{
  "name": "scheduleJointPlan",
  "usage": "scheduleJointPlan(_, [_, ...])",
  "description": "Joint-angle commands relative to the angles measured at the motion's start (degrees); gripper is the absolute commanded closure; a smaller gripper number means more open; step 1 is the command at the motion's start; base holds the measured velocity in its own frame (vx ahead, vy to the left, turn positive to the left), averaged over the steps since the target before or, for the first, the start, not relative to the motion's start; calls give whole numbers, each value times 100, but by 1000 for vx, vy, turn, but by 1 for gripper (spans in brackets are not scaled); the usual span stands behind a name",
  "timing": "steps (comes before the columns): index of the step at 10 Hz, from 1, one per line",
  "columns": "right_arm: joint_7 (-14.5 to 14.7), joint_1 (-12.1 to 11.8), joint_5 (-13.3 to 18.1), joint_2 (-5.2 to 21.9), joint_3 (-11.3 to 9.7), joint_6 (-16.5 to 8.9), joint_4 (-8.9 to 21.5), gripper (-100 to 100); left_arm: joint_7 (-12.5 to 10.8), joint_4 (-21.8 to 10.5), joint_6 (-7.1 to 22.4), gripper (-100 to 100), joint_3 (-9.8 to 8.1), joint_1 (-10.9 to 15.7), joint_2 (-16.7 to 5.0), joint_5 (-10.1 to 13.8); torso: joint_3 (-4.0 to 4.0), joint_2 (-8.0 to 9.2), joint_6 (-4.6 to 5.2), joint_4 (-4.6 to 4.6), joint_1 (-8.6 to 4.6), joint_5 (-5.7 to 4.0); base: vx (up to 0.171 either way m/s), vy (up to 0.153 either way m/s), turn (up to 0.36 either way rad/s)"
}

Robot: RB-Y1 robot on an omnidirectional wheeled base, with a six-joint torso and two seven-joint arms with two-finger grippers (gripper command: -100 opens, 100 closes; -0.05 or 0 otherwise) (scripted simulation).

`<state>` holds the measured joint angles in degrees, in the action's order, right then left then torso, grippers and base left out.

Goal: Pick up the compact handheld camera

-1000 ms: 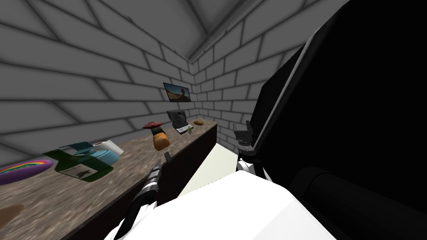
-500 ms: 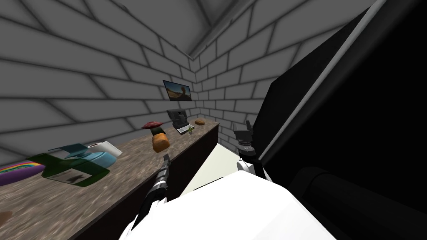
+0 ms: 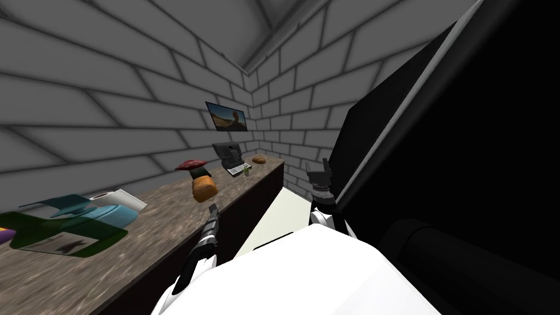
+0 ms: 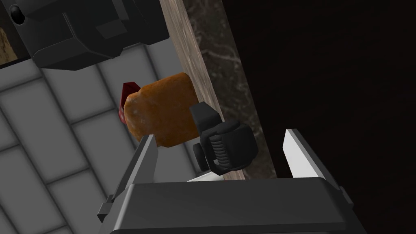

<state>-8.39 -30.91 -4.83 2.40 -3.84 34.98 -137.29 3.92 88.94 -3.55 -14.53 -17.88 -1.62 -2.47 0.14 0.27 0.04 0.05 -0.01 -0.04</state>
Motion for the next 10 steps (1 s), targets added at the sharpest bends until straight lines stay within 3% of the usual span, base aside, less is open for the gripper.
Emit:
scheduleJointPlan(1, [0,0,0,0,0,0,0,0,9,-219,38,-100,-201,245,-51,14,0,0,0,0,0,0,-83,-33,-133])
scheduleJointPlan(7, [0,0,0,0,0,0,0,0,-3,-1217,105,-100,-980,1250,-390,122,1,1,-2,0,3,0,-88,-33,-139])
scheduleJointPlan(8, [0,0,0,0,0,0,0,0,3,-1181,49,-100,-910,1179,-348,103,1,1,-1,1,3,1,-34,-11,-28])
scheduleJointPlan(9, [0,-1,0,0,1,0,0,0,10,-1198,54,100,-926,1200,-347,101,-4,-10,-5,-2,9,2,-6,-2,6])
scheduleJointPlan(10, [0,-2,0,1,1,0,0,0,9,-1199,56,100,-925,1194,-346,101,-9,-19,-4,-2,12,1,0,0,0])
